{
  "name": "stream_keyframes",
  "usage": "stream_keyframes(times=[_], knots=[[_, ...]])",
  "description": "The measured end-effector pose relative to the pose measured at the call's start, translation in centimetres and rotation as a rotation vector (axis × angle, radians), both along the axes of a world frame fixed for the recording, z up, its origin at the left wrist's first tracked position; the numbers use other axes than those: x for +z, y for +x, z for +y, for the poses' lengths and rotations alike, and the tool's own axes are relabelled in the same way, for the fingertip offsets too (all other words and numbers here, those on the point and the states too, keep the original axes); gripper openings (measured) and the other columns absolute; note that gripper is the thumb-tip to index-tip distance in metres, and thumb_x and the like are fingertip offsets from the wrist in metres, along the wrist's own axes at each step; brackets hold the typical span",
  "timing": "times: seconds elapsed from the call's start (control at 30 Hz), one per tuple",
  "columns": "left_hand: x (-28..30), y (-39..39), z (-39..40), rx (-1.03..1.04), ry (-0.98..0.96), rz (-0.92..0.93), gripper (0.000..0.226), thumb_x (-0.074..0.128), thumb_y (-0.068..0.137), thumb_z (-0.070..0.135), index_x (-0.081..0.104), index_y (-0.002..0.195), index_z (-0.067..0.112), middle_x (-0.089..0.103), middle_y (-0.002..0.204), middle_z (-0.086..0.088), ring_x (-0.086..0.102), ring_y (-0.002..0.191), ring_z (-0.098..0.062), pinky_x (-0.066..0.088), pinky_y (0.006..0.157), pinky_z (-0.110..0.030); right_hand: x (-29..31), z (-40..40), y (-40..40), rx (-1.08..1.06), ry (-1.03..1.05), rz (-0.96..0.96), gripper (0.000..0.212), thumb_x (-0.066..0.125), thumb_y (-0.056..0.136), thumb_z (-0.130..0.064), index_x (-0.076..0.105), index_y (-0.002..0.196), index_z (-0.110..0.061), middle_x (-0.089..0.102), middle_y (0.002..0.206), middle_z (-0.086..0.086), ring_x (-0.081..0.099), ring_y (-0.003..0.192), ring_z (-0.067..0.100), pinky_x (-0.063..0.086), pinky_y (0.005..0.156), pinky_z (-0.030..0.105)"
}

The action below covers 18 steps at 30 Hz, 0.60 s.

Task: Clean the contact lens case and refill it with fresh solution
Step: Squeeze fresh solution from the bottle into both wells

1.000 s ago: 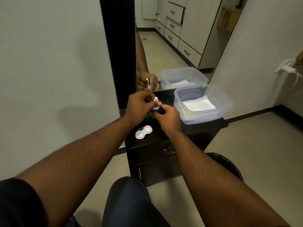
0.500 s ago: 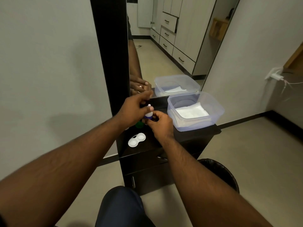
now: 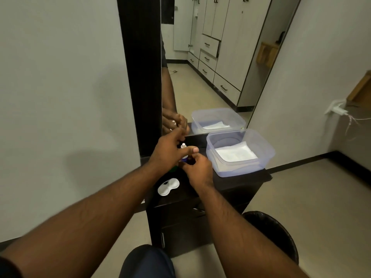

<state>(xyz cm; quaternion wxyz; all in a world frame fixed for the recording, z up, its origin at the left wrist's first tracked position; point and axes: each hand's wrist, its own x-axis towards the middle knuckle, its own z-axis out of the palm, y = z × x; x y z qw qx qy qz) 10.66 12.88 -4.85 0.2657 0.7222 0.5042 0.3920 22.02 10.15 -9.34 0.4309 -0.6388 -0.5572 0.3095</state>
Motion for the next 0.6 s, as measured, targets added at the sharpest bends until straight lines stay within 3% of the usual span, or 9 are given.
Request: stream_keyframes(times=[0.07, 0.13, 0.23, 0.37, 0.47, 0.6], knots=[[-0.1, -0.5, 0.0, -0.084, -0.056, 0.002, 0.055, 0.074, 0.08, 0.029, 0.054, 0.13, 0.021, 0.059, 0.121, 0.006, 0.054, 0.11, -0.007, 0.047, 0.092, -0.025, -0.2, 0.0, 0.0, 0.004, 0.012, 0.027, 0.035, 0.074, 0.08, -0.018, 0.065, 0.113, -0.015, 0.069, 0.106, -0.001, 0.062, 0.095, 0.01, 0.051, 0.083, 0.023], [-0.3, -0.9, 0.0, -0.057, -0.053, -0.025, 0.038, 0.07, 0.084, 0.019, 0.063, 0.121, 0.017, 0.065, 0.119, 0.002, 0.059, 0.109, -0.008, 0.05, 0.096, -0.029, -0.5, 0.2, -0.2, 0.006, 0.019, 0.018, 0.034, 0.075, 0.079, -0.02, 0.066, 0.112, -0.018, 0.07, 0.105, -0.002, 0.063, 0.096, 0.011, 0.054, 0.087, 0.029], [-0.4, -0.7, 0.0, 0.029, -0.05, -0.107, 0.018, 0.07, 0.084, 0.015, 0.07, 0.102, 0.012, 0.071, 0.098, -0.001, 0.066, 0.09, -0.009, 0.056, 0.087, -0.03, -0.7, 0.3, -0.3, 0.001, 0.012, 0.016, 0.033, 0.075, 0.079, -0.021, 0.067, 0.111, -0.018, 0.07, 0.104, -0.002, 0.064, 0.097, 0.011, 0.054, 0.09, 0.035], [1.0, -0.1, 0.1, 0.159, 0.088, -0.226, 0.012, 0.075, 0.079, 0.02, 0.069, 0.085, 0.011, 0.067, 0.083, 0.001, 0.064, 0.075, -0.008, 0.052, 0.07, -0.02, -0.7, 0.2, -0.2, -0.004, 0.029, 0.032, 0.032, 0.076, 0.077, -0.021, 0.068, 0.108, -0.018, 0.071, 0.101, -0.003, 0.063, 0.093, 0.009, 0.053, 0.087, 0.031], [1.1, -1.5, 0.6, 0.225, 0.116, -0.164, 0.009, 0.075, 0.077, 0.016, 0.071, 0.085, 0.015, 0.067, 0.085, 0.0, 0.061, 0.077, -0.008, 0.05, 0.072, -0.021, -0.6, 0.2, -0.3, -0.036, 0.042, 0.082, 0.036, 0.079, 0.074, -0.02, 0.069, 0.108, -0.016, 0.071, 0.1, -0.004, 0.064, 0.092, 0.009, 0.053, 0.085, 0.028], [-1.6, -3.7, 1.0, 0.254, -0.067, 0.047, 0.017, 0.076, 0.078, 0.014, 0.072, 0.094, 0.015, 0.07, 0.091, -0.001, 0.064, 0.082, -0.013, 0.054, 0.079, -0.032, -0.7, 0.3, -0.4, -0.074, 0.057, 0.128, 0.041, 0.079, 0.074, -0.019, 0.066, 0.113, -0.015, 0.069, 0.103, -0.003, 0.063, 0.095, 0.011, 0.052, 0.087, 0.027]])
